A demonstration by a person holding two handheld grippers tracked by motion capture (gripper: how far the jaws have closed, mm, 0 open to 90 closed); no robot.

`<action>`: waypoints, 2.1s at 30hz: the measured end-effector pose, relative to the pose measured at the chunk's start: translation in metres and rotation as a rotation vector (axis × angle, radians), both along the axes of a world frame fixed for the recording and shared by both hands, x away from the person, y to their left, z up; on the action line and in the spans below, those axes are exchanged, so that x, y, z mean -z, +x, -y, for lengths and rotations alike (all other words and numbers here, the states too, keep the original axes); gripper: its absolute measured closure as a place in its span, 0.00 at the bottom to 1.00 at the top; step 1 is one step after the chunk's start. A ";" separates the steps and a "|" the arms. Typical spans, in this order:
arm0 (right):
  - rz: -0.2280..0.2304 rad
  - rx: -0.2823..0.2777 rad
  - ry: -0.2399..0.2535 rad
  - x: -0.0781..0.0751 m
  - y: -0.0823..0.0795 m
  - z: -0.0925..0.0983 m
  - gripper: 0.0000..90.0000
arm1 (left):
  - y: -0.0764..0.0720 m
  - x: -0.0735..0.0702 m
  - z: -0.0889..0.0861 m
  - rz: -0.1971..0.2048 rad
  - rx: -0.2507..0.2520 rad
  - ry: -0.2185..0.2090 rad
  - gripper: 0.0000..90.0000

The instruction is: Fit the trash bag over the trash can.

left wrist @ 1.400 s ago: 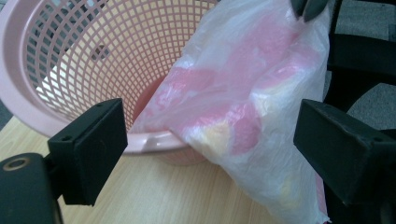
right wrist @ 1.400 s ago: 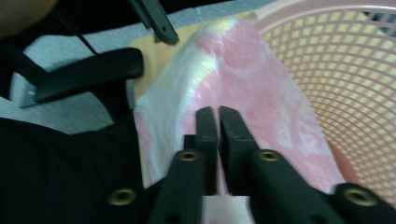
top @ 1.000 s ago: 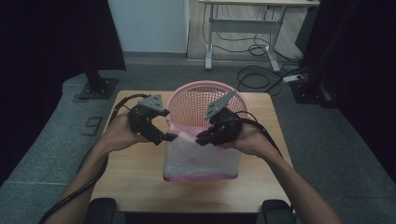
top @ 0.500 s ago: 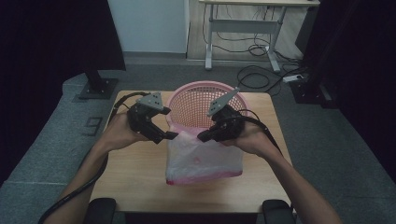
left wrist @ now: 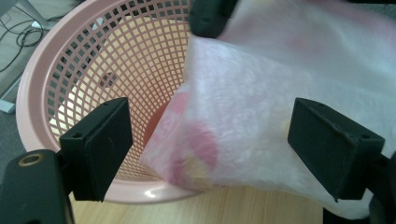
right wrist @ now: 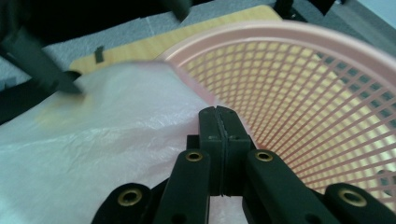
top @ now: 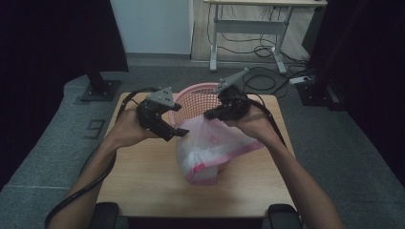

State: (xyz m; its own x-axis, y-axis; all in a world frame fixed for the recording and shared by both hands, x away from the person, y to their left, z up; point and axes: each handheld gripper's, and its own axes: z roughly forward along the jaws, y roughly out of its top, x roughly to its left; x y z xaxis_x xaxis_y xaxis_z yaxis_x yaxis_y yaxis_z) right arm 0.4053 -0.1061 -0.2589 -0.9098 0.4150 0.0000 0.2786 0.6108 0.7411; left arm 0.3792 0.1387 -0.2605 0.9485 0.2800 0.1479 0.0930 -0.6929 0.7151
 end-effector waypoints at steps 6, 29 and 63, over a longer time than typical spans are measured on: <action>0.015 0.072 0.005 -0.007 0.027 -0.003 0.99 | 0.011 0.003 0.007 0.020 -0.031 0.049 0.16; -0.055 0.059 -0.032 -0.004 0.009 0.029 0.50 | 0.050 0.040 0.019 -0.042 -0.106 0.145 0.19; 0.009 -0.039 -0.014 0.001 0.006 -0.003 0.89 | 0.025 0.001 0.016 -0.097 0.145 0.086 0.34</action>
